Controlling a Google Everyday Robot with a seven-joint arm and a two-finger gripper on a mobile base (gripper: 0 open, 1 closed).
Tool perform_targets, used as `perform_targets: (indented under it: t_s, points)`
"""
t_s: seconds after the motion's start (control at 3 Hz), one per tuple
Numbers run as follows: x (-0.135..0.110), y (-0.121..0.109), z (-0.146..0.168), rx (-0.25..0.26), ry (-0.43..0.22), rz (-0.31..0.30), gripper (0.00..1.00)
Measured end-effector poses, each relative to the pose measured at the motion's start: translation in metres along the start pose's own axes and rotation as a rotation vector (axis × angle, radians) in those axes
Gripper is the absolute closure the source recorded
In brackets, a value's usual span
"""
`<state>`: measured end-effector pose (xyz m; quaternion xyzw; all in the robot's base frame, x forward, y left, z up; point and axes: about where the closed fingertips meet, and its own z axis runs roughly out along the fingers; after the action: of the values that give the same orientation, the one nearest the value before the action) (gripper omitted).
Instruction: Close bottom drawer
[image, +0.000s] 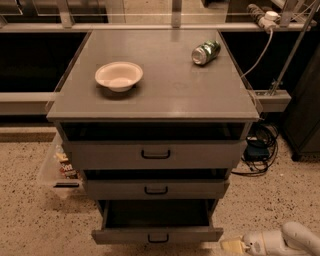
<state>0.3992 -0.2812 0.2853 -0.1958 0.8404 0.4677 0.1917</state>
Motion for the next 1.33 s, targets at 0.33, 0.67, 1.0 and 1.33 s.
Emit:
perform_targets:
  t_s: [0.33,0.67,1.0,1.33]
  points:
    - [-0.004,-0.007,-0.002,0.011,-0.008,-0.007,1.0]
    - [0.009,-0.018,0.0,-0.016,-0.04,0.03,1.0]
    - [0.023,-0.033,0.007,-0.057,-0.068,0.079,1.0]
    - [0.03,-0.065,0.011,-0.082,-0.102,0.128,1.0]
